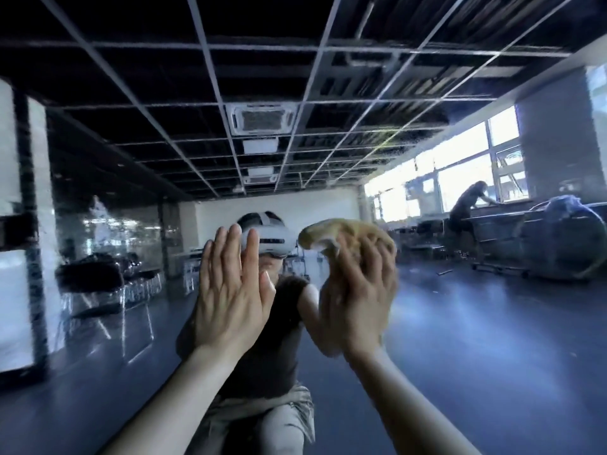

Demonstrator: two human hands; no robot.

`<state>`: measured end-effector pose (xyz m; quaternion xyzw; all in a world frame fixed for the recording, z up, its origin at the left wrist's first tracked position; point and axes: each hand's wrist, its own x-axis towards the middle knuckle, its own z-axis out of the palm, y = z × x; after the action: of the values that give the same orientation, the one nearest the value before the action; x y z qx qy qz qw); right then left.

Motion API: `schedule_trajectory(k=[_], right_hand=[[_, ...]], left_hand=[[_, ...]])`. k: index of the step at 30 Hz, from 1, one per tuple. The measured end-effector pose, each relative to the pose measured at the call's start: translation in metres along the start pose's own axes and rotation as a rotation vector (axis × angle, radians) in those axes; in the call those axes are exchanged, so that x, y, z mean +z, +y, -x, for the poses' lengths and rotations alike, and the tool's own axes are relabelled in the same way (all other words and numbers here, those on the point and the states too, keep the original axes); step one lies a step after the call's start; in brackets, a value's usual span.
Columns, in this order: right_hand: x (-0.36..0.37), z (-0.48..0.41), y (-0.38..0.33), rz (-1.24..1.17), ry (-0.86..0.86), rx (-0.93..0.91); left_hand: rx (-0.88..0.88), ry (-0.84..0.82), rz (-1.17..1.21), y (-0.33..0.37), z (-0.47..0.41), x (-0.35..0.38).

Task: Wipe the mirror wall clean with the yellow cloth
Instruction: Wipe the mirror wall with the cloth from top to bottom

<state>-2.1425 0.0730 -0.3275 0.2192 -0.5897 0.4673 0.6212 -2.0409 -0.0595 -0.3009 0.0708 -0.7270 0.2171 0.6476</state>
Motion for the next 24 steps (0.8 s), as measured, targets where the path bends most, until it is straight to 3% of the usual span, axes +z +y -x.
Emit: schedule_trajectory(k=[3,5,8,14,19,21,24], right_hand=[[0.0,0.022,-0.003,0.039,-0.118,-0.197],[-0.007,-0.001,0.013,0.007,-0.095,-0.209],[-0.02,-0.046,0.048,-0.008,0.032,0.004],[-0.033,-0.041,0.109,-0.036,0.166,0.27],[-0.037,0.035,0.102,-0.01,0.127,0.214],[-0.038,0.015,0.109,-0.017,0.149,0.209],[-0.037,-0.031,0.119,0.0,0.188,0.386]], left_hand=[[0.009,-0.015,-0.008,-0.002,0.0,-0.001],[0.078,-0.03,-0.012,-0.003,0.0,0.0],[0.232,-0.077,-0.017,-0.005,0.003,0.001],[0.252,-0.076,-0.011,-0.005,0.006,0.003],[0.263,-0.065,-0.011,-0.004,0.007,0.003],[0.282,-0.07,-0.013,-0.005,0.008,0.003],[0.314,-0.088,-0.011,-0.006,0.01,0.004]])
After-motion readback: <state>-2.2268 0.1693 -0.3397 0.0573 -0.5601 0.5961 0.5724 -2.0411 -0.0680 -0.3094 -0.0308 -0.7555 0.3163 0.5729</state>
